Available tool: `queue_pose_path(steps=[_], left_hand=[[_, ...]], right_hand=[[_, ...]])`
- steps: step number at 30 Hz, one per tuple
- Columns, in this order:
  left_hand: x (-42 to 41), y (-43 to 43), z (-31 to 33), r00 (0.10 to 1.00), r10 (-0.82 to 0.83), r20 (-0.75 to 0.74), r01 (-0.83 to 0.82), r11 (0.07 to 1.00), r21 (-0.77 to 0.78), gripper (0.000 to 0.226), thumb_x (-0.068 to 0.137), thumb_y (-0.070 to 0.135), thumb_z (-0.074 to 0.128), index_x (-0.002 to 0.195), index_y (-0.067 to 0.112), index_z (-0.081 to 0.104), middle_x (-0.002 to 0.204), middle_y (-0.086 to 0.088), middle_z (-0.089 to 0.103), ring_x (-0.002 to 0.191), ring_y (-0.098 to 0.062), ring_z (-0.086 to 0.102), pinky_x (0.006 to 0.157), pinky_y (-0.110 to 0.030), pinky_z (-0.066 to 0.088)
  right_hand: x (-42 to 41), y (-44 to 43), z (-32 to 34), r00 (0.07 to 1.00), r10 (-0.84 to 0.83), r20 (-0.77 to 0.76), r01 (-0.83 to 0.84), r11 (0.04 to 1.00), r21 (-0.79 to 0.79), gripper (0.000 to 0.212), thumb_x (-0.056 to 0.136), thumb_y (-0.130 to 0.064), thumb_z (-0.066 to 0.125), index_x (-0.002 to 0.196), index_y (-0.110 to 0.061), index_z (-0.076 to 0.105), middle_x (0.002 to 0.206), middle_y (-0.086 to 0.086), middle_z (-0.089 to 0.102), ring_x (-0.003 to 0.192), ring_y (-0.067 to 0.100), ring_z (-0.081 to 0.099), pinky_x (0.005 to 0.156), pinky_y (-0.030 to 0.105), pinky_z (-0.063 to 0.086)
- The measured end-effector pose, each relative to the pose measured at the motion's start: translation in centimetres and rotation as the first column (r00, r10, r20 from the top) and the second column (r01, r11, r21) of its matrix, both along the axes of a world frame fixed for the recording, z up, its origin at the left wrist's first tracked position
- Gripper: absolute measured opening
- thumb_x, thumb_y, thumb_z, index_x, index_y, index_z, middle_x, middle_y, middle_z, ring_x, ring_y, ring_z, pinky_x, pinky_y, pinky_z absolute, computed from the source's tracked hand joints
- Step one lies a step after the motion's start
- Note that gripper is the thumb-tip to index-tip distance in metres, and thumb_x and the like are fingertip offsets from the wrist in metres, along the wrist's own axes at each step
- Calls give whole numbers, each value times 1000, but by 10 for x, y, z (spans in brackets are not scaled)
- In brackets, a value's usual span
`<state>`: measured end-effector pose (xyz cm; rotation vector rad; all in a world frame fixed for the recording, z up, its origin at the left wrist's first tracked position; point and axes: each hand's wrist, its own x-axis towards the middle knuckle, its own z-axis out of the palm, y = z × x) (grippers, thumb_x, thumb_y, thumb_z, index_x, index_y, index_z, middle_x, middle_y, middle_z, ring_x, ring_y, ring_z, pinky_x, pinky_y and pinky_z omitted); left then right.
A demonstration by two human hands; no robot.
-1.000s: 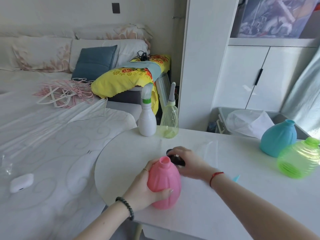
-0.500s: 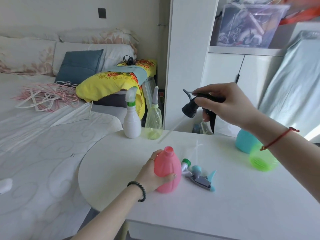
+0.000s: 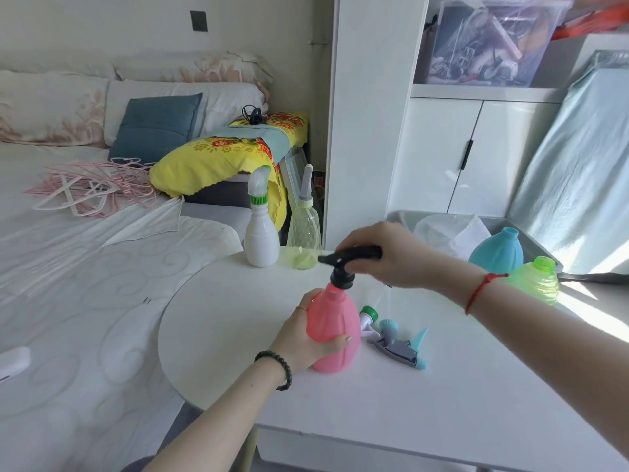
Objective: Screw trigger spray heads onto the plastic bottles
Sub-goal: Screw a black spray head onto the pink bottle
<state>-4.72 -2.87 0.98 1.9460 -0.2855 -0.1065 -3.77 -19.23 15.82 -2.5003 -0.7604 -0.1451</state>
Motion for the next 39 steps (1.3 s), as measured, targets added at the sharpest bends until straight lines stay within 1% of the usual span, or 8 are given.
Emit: queue_pose_path(steps=[7,16,20,23,27,31,35,39], left_hand=[[2,1,-2,1000,6,0,-6,1000,-6,71,62,43,74,110,58,25,123,10,51,111,-13,51,91,-27,41],[0,1,-2,1000,-2,9,2,1000,-16,66,59,46,72,100,67,25,111,24,48,104,-5,51,79,-13,39],[1,1,-2,1000,-8,-11,8,1000,-24,65,57,48,71,101,66,26,111,25,48,105,-6,51,81,-19,40],[1,0,-3,1000,-10,-1,10,1000,-23,66,57,49,71,102,66,26,114,20,48,108,-9,51,86,-23,41],[1,-1,-2,1000,-13,8,13,999,-30,66,58,47,72,103,63,27,119,16,49,109,-11,51,90,-26,42],[0,1,-3,1000,-21,3,21,999,-38,67,62,41,75,104,63,27,116,21,49,107,-3,51,82,-13,41],[1,1,-4,1000,-6,6,6,999,-43,68,64,38,76,101,66,27,116,20,51,106,-3,52,80,-12,40],[1,1,-3,1000,-15,0,15,999,-36,67,64,40,75,99,67,26,111,26,46,103,-1,50,76,-11,38]], right_hand=[[13,21,6,987,50,-151,-87,964,-251,25,78,-6,61,100,-15,67,97,7,68,84,20,55,76,30,45],[10,30,1,921,-156,-358,22,936,-350,38,91,-31,46,90,4,59,78,16,65,68,31,65,62,36,58],[14,22,14,967,-63,-245,-14,953,-302,33,96,-18,32,121,-28,52,117,7,57,97,29,57,74,34,55],[15,20,22,980,24,-195,-101,914,-394,49,88,4,36,107,-32,64,132,5,54,113,23,54,95,38,47],[14,26,23,990,60,-125,-117,846,-520,53,83,11,38,106,-29,65,122,6,60,93,22,55,78,32,47],[15,27,24,994,51,-97,-101,771,-629,46,83,4,50,113,-28,61,124,5,58,110,24,53,70,24,39],[13,31,18,999,-7,-43,-23,760,-649,33,82,-37,61,101,-10,64,85,6,63,83,26,56,56,26,40],[14,40,8,974,-124,-192,7,855,-518,42,94,-35,41,95,3,59,78,15,70,50,10,61,52,20,46]])
